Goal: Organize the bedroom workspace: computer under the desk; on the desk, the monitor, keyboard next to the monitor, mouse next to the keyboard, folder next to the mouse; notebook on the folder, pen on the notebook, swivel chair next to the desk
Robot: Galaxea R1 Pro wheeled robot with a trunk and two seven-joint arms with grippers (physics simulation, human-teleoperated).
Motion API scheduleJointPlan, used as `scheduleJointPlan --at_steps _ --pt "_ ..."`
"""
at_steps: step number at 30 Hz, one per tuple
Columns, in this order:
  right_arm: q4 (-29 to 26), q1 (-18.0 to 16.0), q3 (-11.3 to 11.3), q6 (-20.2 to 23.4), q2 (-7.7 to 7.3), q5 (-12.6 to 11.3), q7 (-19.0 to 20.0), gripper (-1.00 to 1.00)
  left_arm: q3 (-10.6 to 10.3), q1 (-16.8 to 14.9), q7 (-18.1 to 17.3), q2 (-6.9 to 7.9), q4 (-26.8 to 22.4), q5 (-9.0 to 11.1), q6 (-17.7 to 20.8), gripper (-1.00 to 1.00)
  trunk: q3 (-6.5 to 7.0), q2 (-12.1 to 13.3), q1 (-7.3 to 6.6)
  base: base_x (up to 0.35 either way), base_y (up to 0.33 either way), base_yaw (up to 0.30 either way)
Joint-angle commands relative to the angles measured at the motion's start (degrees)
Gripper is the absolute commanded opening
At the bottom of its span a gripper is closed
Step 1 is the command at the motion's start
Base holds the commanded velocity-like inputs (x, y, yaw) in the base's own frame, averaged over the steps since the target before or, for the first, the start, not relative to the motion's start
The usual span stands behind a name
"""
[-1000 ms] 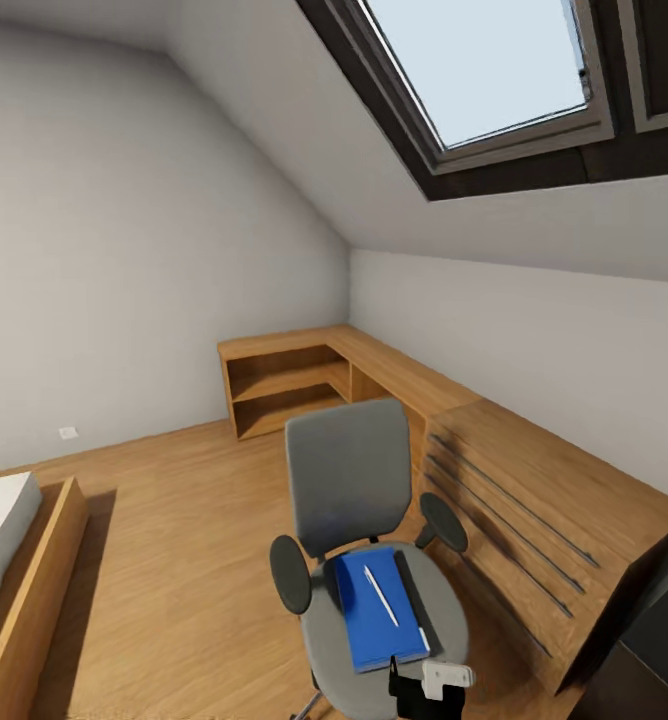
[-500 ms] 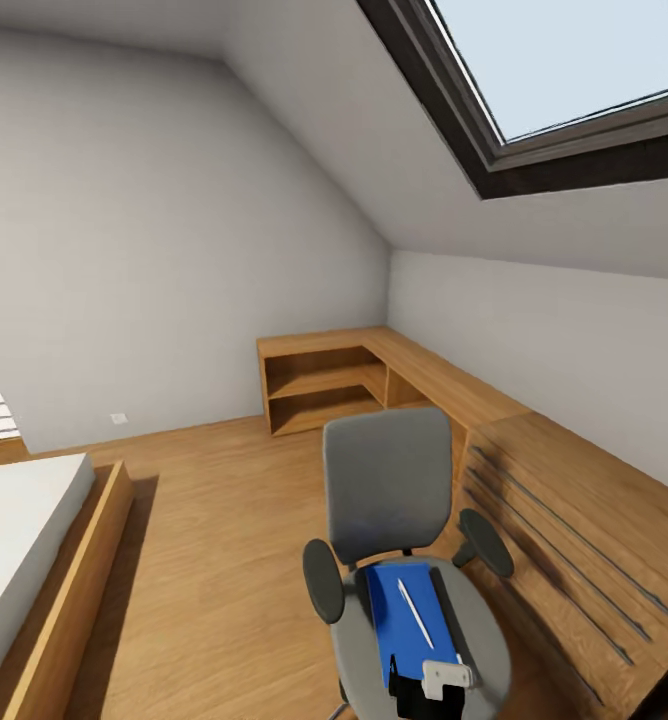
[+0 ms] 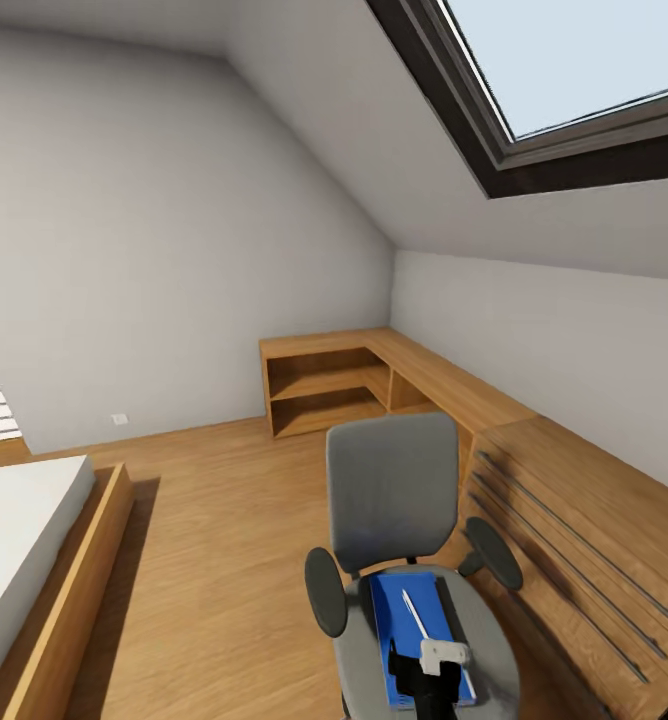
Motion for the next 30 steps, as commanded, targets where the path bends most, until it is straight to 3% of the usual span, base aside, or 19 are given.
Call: scheduleJointPlan --at_steps 1,4,5,9,12,13,17,21,22,23,24,26,29,30 --pt "-1.0 -0.2 0.5 1.8 -0.39 -0.3 -0.3 1.0 0.0 0.0 0.3 0.02 -0.2 0.4 0.3 1.0 -0.08 -0.1 0.01 0.002 0.0 0.001" --pt "-8.4 -1.8 0.4 14.3 -3.41 -0.5 -0.2 1.0 0.0 0.0 0.2 0.1 -0.4 0.4 0.3 1.0 -0.08 -0.1 0.01 0.036 0.0 0.0" --pt "-12.8 -4.4 0.3 21.7 -4.53 -0.6 -0.1 1.0 0.0 0.0 0.2 0.31 -0.5 0.4 0.3 1.0 -0.08 -0.1 0.01 0.267 0.0 0.0" --pt "-13.8 -8.0 0.2 28.9 -4.82 -2.2 0.0 1.0 -0.2 0.0 0.1 0.36 -0.6 0.4 0.3 1.0 -0.08 -0.1 0.01 0.288 0.0 0.0" --pt "-13.9 -8.8 0.2 34.1 -4.85 -3.2 0.0 1.0 -0.2 0.0 0.1 0.37 -0.6 0.4 0.3 1.0 -0.08 -0.1 0.01 0.225 0.0 0.0" --pt "-14.1 -9.1 0.2 38.9 -4.84 -3.6 -0.1 1.0 -0.2 0.0 0.1 0.28 -1.0 0.4 0.3 1.0 -0.08 -0.1 0.01 0.091 0.0 0.0" --pt "-14.3 -9.5 0.2 44.1 -4.84 -3.9 -0.3 1.0 -0.2 0.0 0.1 0.18 -2.6 0.4 0.3 1.0 -0.08 -0.1 0.01 0.049 0.0 0.0" --pt "-14.3 -12.4 0.2 50.1 -5.09 -4.0 -0.4 1.0 0.1 0.0 0.3 0.48 -8.7 0.4 1.5 1.0 -0.08 -0.1 0.01 0.013 0.0 0.0" --pt "-14.2 -13.7 0.2 52.4 -5.59 -4.1 -0.4 1.0 0.3 0.0 0.4 0.54 -12.3 0.4 3.4 1.0 -0.08 -0.1 0.01 0.005 0.0 0.0" --pt "-14.1 -15.4 -0.5 55.6 -6.78 -4.7 -0.2 1.0 0.3 0.0 0.6 0.49 -18.3 0.5 11.8 1.0 -0.08 -0.1 0.01 0.002 0.0 0.0" --pt "-14.1 -15.6 -0.8 56.2 -6.97 -5.0 -0.2 1.0 0.3 0.0 0.8 0.41 -19.4 0.5 14.7 1.0 -0.08 -0.1 0.01 0.002 0.0 0.0" --pt "-14.1 -16.2 -2.1 58.0 -7.42 -6.8 -0.1 1.0 0.2 0.0 1.1 -0.05 -23.0 0.6 27.1 1.0 -0.08 -0.1 0.01 0.001 0.0 0.0" --pt "-14.2 -16.4 -2.8 59.1 -7.61 -8.7 -0.2 1.0 0.1 -0.7 1.2 -1.09 -25.0 1.0 37.2 1.0 -0.08 -0.1 0.01 0.0 0.0 0.0" --pt "-14.2 -16.4 -2.8 59.3 -7.64 -8.9 -0.2 1.0 0.1 -1.2 1.2 -1.22 -25.2 1.3 38.3 1.0 -0.08 -0.1 0.01 0.0 0.0 0.0"
